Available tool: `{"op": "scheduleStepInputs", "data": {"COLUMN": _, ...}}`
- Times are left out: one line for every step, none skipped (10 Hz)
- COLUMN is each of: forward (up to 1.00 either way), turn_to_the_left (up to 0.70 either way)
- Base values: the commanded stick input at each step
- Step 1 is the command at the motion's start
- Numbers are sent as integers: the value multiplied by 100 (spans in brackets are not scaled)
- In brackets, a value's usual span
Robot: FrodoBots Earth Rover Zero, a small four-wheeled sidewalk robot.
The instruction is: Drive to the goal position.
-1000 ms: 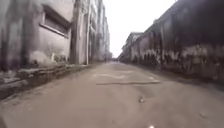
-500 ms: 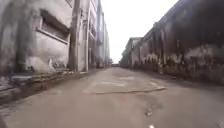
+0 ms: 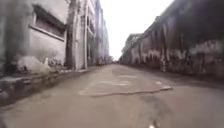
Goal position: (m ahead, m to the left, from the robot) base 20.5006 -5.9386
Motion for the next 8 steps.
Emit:
{"op": "scheduleStepInputs", "data": {"forward": 50, "turn_to_the_left": 0}}
{"op": "scheduleStepInputs", "data": {"forward": 50, "turn_to_the_left": 0}}
{"op": "scheduleStepInputs", "data": {"forward": 50, "turn_to_the_left": 0}}
{"op": "scheduleStepInputs", "data": {"forward": 50, "turn_to_the_left": 0}}
{"op": "scheduleStepInputs", "data": {"forward": 50, "turn_to_the_left": 0}}
{"op": "scheduleStepInputs", "data": {"forward": 50, "turn_to_the_left": 0}}
{"op": "scheduleStepInputs", "data": {"forward": 50, "turn_to_the_left": 0}}
{"op": "scheduleStepInputs", "data": {"forward": 50, "turn_to_the_left": 0}}
